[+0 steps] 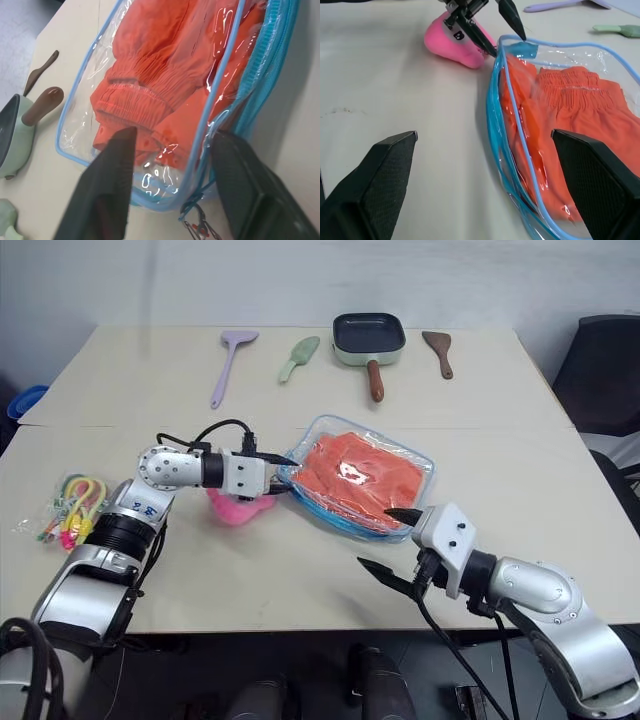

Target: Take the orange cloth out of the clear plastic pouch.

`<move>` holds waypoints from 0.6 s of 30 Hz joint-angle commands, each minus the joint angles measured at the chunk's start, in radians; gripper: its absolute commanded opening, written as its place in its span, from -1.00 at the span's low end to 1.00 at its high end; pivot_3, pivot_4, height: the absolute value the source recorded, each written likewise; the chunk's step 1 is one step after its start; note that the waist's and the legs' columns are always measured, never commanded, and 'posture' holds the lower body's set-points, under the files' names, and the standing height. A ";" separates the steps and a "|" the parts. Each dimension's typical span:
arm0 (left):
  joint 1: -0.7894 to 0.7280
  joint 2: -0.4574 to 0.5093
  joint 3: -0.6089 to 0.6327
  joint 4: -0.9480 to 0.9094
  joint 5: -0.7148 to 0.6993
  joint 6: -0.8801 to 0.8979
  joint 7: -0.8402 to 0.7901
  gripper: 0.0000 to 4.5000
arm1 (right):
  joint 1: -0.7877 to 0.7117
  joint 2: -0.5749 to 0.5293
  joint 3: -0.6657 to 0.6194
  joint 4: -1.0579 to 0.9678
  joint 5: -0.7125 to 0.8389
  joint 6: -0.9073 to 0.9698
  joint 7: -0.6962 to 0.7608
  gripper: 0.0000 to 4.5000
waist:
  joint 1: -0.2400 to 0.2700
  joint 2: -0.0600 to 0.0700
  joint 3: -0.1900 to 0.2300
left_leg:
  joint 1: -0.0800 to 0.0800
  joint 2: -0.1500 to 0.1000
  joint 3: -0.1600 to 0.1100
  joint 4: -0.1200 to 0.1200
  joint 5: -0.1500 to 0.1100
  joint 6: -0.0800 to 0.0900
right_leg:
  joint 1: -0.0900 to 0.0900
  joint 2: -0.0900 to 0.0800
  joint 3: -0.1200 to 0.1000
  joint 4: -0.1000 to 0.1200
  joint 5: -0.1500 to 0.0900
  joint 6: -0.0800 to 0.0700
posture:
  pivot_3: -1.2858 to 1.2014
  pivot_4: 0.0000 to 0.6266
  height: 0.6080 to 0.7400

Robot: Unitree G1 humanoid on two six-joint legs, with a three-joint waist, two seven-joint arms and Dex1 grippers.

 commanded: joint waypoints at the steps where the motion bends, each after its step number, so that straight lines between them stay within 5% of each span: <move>1: -0.011 -0.007 0.040 -0.028 -0.078 0.076 -0.044 -0.67 | 0.000 0.008 -0.016 -0.022 -0.004 -0.020 -0.007 1.00 | 0.000 0.000 0.000 | 0.000 0.000 0.000 0.000 0.000 0.000 | 0.000 0.000 0.000 0.000 0.000 0.000 | 0.03 -0.52 1.00; 3: 0.008 -0.016 0.048 -0.077 -0.127 0.216 -0.092 -0.97 | -0.014 0.011 -0.013 -0.018 -0.005 -0.018 -0.008 1.00 | 0.000 0.000 0.000 | 0.000 0.000 0.000 0.000 0.000 0.000 | 0.000 0.000 0.000 0.000 0.000 0.000 | 0.03 -0.52 1.00; 10: 0.128 -0.132 0.056 -0.493 -0.231 0.929 -0.015 -0.99 | -0.040 0.027 0.020 -0.031 -0.004 -0.010 -0.006 1.00 | 0.002 0.000 0.000 | 0.000 0.000 -0.002 0.001 0.000 0.000 | 0.000 0.000 0.000 0.000 0.000 0.000 | 0.03 -0.52 1.00; 13: 0.145 -0.179 0.056 -0.635 -0.248 1.176 0.057 -1.00 | -0.043 0.033 0.060 -0.023 -0.034 -0.024 -0.005 0.74 | 0.001 0.000 0.000 | -0.001 0.000 -0.002 0.001 0.000 0.000 | 0.001 0.000 0.001 0.000 0.000 0.000 | 0.03 -0.52 1.00; 18: 0.148 -0.222 0.048 -0.741 -0.235 1.340 0.158 -1.00 | -0.106 0.057 0.156 0.064 -0.158 -0.034 -0.054 -0.02 | -0.004 0.000 0.000 | 0.001 0.000 -0.001 0.001 0.000 -0.001 | 0.001 0.000 0.003 0.000 0.000 0.000 | 0.03 -0.52 1.00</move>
